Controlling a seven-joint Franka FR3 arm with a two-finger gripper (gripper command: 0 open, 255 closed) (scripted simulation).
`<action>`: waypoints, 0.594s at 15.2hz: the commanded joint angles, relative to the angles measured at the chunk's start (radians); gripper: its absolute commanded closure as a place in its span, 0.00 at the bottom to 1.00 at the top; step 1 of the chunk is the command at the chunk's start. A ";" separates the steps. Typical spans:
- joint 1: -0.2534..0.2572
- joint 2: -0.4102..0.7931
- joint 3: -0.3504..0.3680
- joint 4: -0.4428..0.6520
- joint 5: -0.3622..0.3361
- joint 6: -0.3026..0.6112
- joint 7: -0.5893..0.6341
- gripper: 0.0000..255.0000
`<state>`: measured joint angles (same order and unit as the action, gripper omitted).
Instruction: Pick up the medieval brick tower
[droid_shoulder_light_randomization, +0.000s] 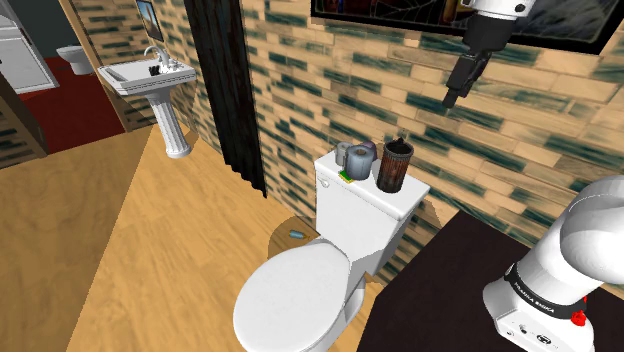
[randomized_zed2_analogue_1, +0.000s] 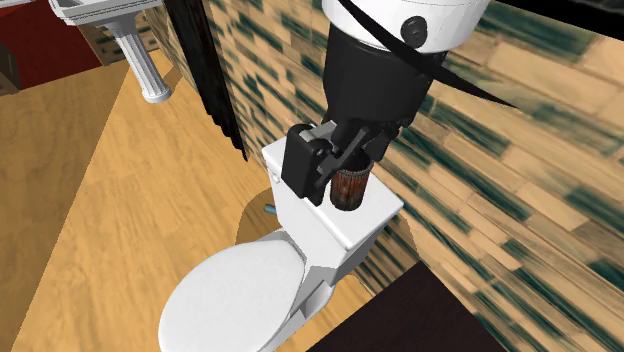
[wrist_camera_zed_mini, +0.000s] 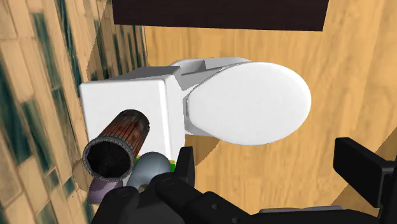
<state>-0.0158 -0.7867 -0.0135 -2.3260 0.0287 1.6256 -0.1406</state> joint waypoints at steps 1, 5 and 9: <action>0.000 0.000 0.000 0.000 0.000 0.000 0.000 0.00; 0.013 0.007 -0.106 -0.073 -0.056 0.084 -0.196 0.00; 0.027 0.053 -0.217 -0.112 -0.108 0.176 -0.392 0.00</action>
<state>0.0084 -0.7485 -0.1986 -2.4386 -0.0643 1.7839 -0.4726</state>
